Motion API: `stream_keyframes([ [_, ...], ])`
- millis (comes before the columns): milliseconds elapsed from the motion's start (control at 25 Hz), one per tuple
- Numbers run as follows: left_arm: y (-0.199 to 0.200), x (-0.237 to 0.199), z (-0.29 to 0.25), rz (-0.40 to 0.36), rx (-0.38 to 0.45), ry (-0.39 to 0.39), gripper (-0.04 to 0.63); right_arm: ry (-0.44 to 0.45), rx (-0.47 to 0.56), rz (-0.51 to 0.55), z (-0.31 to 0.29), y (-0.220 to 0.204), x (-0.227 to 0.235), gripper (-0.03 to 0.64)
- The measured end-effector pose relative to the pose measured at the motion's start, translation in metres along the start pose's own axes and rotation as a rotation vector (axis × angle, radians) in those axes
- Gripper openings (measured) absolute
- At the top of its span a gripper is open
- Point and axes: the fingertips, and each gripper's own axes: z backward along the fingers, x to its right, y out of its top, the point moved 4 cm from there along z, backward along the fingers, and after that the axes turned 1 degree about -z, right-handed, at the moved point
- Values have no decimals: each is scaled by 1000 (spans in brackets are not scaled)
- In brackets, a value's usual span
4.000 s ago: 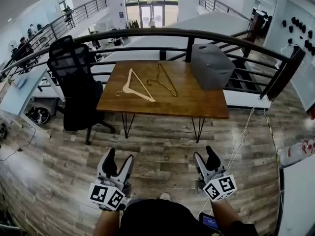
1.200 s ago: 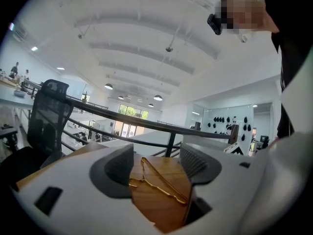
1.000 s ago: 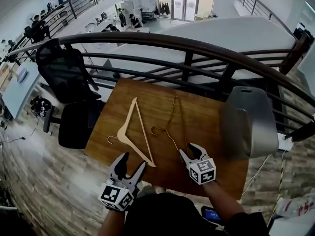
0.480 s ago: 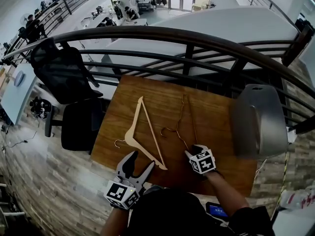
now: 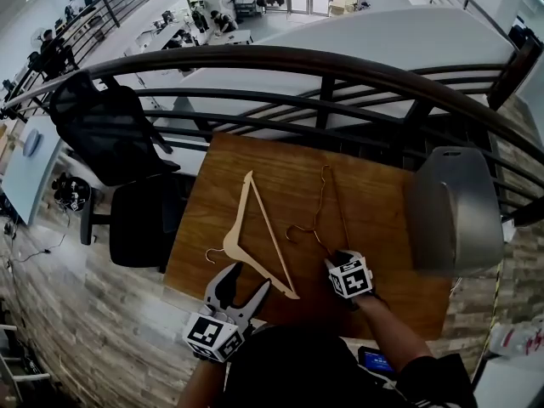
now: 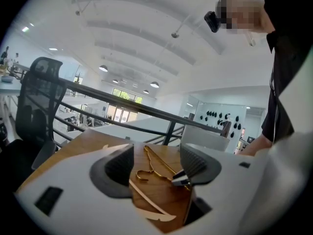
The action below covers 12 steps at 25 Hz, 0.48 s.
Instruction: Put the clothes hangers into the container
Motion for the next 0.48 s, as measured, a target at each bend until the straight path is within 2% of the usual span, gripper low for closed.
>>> stream_keyframes([
  [240,2,-12,-1,11,0,8,302,-37,-52,-2,-12,-2,5,106],
  [280,2,-13,-1,9,2,5,302,-41,-57,-1,-13,-1,5,83],
  [320,3,-14,-1,9,2,3,302,-43,-58,0,-12,-1,4,15],
  [480,5,-10,-6,9,5,-11,302,-50,-21,7,-3,2,3,8],
])
